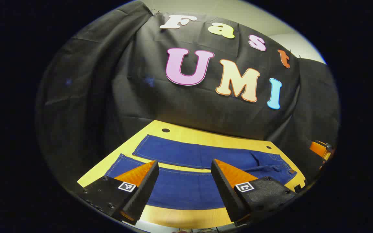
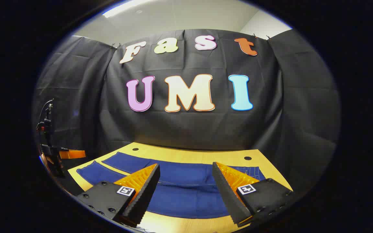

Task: Grasp the waist and the cuffs of the jeans and fold them to make the two legs overlap; first hold the waist and fold one-third of the jeans toward the cuffs, then hold the cuffs and fold the remaining one-third in the same direction to finish folding.

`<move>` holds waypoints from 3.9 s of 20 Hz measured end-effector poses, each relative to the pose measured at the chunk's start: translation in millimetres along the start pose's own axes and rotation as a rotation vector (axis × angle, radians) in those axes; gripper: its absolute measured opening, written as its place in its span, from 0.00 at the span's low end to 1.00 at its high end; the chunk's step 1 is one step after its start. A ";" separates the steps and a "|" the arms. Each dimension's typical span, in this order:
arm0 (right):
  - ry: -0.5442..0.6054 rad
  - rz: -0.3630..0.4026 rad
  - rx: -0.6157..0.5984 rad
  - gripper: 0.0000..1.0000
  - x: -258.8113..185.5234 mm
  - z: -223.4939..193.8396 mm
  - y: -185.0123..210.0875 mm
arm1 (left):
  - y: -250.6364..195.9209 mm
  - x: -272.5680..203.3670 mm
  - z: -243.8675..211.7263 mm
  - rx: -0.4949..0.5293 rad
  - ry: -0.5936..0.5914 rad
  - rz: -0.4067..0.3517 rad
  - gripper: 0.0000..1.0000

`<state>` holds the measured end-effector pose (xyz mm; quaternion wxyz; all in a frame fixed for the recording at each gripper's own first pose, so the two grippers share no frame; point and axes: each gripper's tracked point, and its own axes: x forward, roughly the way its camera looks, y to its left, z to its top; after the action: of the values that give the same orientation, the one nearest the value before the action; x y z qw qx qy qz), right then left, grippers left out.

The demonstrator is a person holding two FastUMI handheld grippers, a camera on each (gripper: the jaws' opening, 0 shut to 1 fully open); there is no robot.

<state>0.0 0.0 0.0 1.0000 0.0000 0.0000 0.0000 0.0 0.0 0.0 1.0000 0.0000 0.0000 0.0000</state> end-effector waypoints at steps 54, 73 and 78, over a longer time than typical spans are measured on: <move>0.365 -0.183 0.120 0.99 -36.0 -131.1 4.0 | 164.8 -18.0 -182.0 0.969 1.059 -0.656 0.87; 0.475 -0.056 0.012 0.99 -18.6 -162.9 -6.5 | 143.6 -0.6 -185.7 1.021 0.999 -0.580 0.00; 0.648 0.040 -0.205 0.99 -15.8 -200.8 -64.4 | 134.0 9.2 -183.9 1.019 1.031 -0.550 0.00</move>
<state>-15.8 -64.4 -200.8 0.9426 -0.1008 0.3176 0.0195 9.2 134.0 -183.9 0.7142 0.4602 0.4653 -0.2483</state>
